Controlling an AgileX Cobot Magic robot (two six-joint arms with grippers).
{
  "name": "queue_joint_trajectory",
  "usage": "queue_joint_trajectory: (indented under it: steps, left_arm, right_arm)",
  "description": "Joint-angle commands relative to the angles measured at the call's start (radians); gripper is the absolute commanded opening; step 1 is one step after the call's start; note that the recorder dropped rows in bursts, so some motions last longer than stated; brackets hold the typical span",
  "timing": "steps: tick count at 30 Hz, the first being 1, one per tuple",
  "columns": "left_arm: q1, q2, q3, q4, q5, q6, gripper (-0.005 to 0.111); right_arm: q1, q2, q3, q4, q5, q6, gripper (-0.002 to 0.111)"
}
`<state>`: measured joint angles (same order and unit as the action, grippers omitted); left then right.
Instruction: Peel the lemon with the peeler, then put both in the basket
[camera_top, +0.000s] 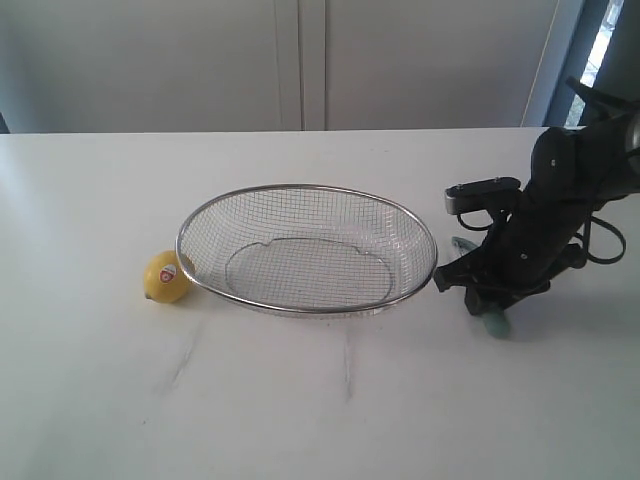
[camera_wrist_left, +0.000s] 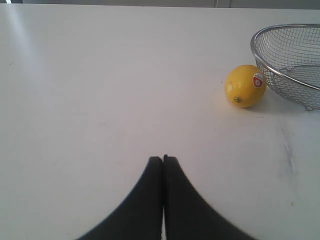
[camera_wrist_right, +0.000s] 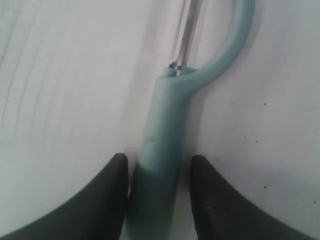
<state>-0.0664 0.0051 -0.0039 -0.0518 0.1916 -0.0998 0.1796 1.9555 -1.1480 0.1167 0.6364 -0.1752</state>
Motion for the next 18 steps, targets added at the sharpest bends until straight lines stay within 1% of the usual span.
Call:
queue_joint_trajectory:
  steps: [1,5,9,10,18]
  left_arm:
    - [-0.004,-0.005,0.004,-0.005,-0.003,0.0,0.001]
    - [-0.004,-0.005,0.004,-0.005,-0.003,0.0,0.001]
    - [-0.004,-0.005,0.004,-0.005,-0.003,0.0,0.001]
    - [-0.004,-0.005,0.004,-0.005,-0.003,0.0,0.001]
    - [-0.004,-0.005,0.004,-0.005,-0.003,0.0,0.001]
  right_arm:
    - [0.003,0.002,-0.005,-0.003,0.015,-0.008,0.03]
    - [0.003,0.002,-0.005,-0.005,0.041,-0.008,0.02]
    - [0.0,0.0,-0.007,-0.014,0.062,-0.004,0.002]
    - [0.001,-0.005,-0.013,-0.017,0.065,-0.004,0.0]
    - [-0.001,-0.125,-0.03,-0.035,0.121,-0.002,0.0]
